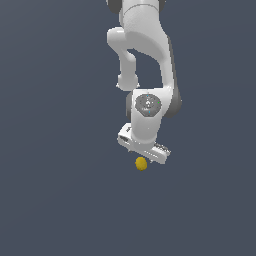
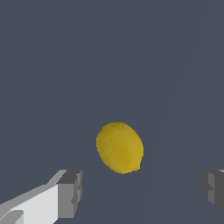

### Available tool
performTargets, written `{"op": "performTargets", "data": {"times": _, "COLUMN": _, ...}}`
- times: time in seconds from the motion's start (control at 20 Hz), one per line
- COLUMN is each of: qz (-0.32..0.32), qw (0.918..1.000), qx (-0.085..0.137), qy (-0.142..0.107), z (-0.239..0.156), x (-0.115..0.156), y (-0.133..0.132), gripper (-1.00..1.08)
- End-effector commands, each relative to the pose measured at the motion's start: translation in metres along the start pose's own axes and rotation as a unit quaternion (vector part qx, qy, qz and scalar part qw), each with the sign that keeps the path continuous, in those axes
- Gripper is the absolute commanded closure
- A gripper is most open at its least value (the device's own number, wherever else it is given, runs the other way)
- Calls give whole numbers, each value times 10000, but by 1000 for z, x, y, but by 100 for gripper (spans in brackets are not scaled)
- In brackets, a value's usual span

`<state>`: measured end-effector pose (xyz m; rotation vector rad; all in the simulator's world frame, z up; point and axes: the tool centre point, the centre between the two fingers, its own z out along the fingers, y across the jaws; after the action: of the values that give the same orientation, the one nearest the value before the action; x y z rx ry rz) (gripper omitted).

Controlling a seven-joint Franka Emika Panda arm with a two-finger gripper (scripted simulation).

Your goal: Pick up the object and move it to a goal position.

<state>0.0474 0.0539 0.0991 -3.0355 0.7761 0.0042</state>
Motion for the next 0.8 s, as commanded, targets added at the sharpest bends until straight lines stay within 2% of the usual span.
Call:
{"op": "performTargets", "data": {"times": 0.0, "qz": 230, "qw": 9997, "qx": -10, "qy": 9, "z": 7, "x": 2, "y": -4, "gripper": -92}}
{"op": "performTargets", "data": {"times": 0.35, "qz": 605, "qw": 9982, "qx": -32, "qy": 23, "z": 18, "x": 4, "y": -10, "gripper": -92}}
{"op": "performTargets", "data": {"times": 0.75, "qz": 662, "qw": 9978, "qx": -36, "qy": 23, "z": 22, "x": 4, "y": -11, "gripper": -92}}
